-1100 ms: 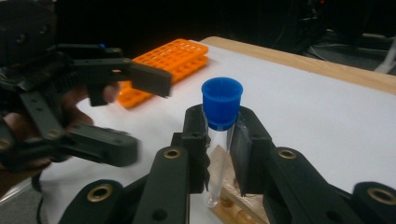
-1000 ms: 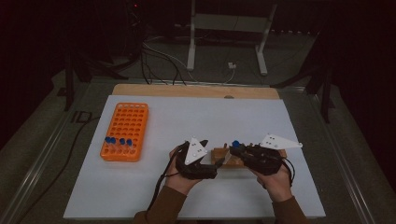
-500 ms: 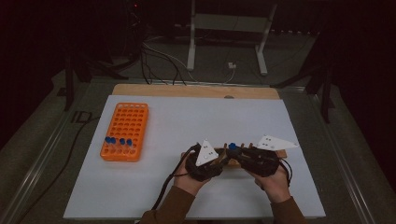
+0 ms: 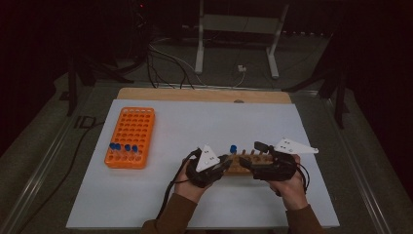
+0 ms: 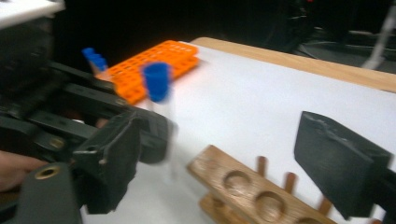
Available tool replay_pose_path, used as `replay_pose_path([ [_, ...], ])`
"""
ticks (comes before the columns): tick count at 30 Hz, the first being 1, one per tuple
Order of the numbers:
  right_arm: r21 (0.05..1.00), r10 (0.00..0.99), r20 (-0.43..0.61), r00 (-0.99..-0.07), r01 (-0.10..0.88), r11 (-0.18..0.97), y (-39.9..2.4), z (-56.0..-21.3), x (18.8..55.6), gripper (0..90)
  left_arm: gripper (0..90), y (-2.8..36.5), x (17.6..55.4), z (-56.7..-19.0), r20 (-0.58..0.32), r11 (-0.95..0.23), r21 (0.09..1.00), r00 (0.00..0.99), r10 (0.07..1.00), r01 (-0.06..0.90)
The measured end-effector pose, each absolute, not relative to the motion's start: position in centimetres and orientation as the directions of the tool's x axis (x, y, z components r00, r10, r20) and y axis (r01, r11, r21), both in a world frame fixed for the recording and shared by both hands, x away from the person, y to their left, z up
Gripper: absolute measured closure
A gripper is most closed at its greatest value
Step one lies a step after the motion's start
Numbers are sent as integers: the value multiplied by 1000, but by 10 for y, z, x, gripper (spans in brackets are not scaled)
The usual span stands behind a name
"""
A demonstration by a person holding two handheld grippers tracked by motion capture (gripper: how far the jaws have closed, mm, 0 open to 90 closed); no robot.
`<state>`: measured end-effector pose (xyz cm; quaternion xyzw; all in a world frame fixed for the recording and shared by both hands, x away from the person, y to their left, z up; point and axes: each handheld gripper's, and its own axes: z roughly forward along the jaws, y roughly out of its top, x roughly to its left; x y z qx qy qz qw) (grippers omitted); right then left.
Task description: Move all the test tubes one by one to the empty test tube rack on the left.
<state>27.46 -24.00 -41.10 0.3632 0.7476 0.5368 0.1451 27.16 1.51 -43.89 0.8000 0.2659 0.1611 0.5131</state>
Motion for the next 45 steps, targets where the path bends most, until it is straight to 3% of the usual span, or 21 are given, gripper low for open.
replay_pose_path([
  [5,908,740,114,-662,372,193,-247,-416,278,52,772,33,272,-437,-21,-314,910,785,620,272],
  [9,907,758,105,-643,374,193,-254,-421,280,28,772,52,272,-435,-34,-285,915,760,650,285],
  [32,904,804,112,-585,396,163,-271,-427,285,3,772,153,264,-430,-57,-175,933,607,793,316],
  [45,909,806,116,-580,389,149,-276,-428,284,3,772,216,256,-427,-64,-98,945,470,880,312],
])
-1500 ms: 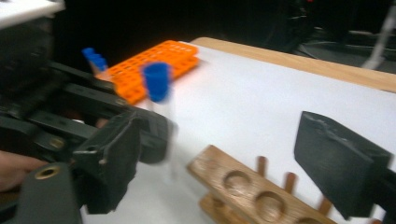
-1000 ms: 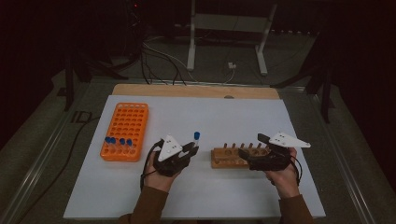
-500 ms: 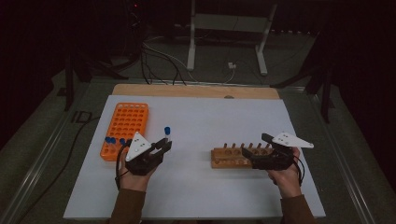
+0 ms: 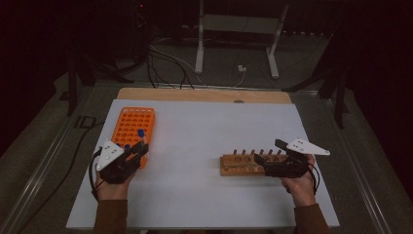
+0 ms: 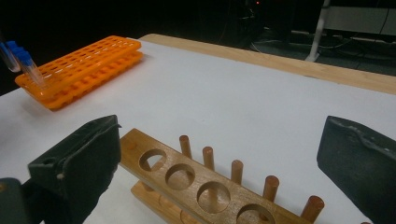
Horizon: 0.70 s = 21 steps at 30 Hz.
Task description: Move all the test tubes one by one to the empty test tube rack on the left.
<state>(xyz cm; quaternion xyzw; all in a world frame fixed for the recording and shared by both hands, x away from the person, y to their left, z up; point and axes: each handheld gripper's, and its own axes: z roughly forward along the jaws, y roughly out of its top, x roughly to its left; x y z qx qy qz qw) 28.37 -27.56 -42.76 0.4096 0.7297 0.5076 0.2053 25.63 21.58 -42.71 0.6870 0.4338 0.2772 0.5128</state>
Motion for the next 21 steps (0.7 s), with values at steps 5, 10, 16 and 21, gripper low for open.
replay_pose_path([
  [5,908,810,118,-574,393,147,-280,-428,283,3,771,236,252,-425,-66,-76,949,428,901,306],
  [10,909,813,118,-570,391,142,-282,-428,282,3,770,252,249,-427,-76,-47,952,380,922,304],
  [16,910,814,118,-569,390,140,-284,-427,282,3,770,270,244,-426,-71,-31,954,328,942,297],
  [21,911,816,119,-566,389,137,-286,-427,282,3,770,284,239,-428,-82,-3,956,274,958,295],
])
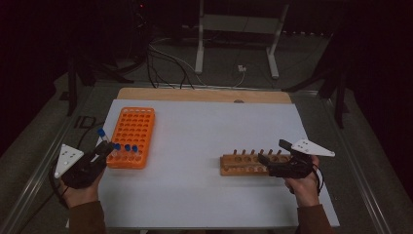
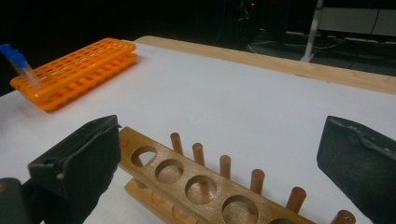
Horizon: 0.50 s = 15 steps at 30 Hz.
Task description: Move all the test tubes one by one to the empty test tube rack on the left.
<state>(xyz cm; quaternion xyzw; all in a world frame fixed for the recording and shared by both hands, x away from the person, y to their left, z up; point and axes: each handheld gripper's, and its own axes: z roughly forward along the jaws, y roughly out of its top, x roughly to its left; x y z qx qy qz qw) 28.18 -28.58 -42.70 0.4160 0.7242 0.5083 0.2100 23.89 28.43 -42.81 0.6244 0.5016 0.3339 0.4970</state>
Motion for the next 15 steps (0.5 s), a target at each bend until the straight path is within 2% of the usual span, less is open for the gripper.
replay_pose_path([
  [6,912,816,123,-564,388,131,-287,-426,281,3,771,296,243,-445,-82,14,948,204,976,317],
  [15,912,814,119,-569,386,136,-286,-427,281,3,772,296,257,-464,-52,-13,935,172,984,355],
])
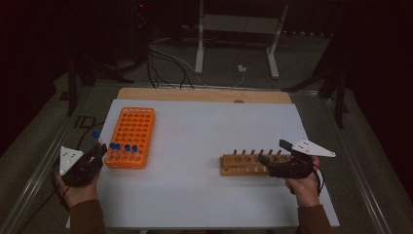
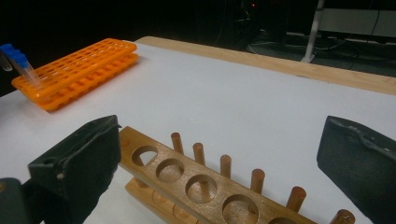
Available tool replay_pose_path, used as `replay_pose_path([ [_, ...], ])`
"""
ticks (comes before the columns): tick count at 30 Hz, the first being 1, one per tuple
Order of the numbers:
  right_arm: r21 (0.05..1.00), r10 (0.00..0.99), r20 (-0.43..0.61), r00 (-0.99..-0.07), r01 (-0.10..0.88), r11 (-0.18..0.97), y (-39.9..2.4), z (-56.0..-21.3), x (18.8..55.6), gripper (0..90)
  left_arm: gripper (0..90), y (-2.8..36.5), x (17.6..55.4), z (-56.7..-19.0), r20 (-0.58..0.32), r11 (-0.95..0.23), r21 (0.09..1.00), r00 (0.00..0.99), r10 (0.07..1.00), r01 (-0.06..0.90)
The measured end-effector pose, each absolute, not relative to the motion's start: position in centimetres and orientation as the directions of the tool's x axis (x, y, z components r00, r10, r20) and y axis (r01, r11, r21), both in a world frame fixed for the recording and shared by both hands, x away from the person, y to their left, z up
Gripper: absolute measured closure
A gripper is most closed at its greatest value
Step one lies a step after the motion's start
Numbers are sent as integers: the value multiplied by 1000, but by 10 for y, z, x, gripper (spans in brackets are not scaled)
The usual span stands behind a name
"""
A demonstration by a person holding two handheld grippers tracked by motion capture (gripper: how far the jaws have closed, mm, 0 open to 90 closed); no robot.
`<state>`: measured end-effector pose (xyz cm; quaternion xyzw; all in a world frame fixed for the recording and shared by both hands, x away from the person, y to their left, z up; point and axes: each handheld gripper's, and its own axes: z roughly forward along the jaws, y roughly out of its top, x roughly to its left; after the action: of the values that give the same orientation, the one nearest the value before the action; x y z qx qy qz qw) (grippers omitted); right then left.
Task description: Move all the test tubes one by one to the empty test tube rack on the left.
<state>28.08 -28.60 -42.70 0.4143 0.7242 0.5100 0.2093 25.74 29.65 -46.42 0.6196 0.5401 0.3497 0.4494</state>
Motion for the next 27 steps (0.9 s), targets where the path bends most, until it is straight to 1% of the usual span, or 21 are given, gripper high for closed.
replay_pose_path([
  [10,912,812,122,-571,386,135,-285,-427,280,3,771,296,266,-478,-29,-45,913,174,984,406],
  [15,912,809,119,-575,386,139,-285,-428,280,3,772,295,269,-488,-3,-82,874,174,985,479],
  [17,912,809,120,-575,385,139,-285,-427,280,3,776,293,270,-491,20,-108,852,174,985,513],
  [21,914,810,123,-573,384,133,-287,-427,280,3,780,292,271,-492,23,-119,824,177,984,554],
  [27,912,807,122,-578,386,138,-287,-427,279,3,782,291,271,-491,32,-127,814,176,984,567],
])
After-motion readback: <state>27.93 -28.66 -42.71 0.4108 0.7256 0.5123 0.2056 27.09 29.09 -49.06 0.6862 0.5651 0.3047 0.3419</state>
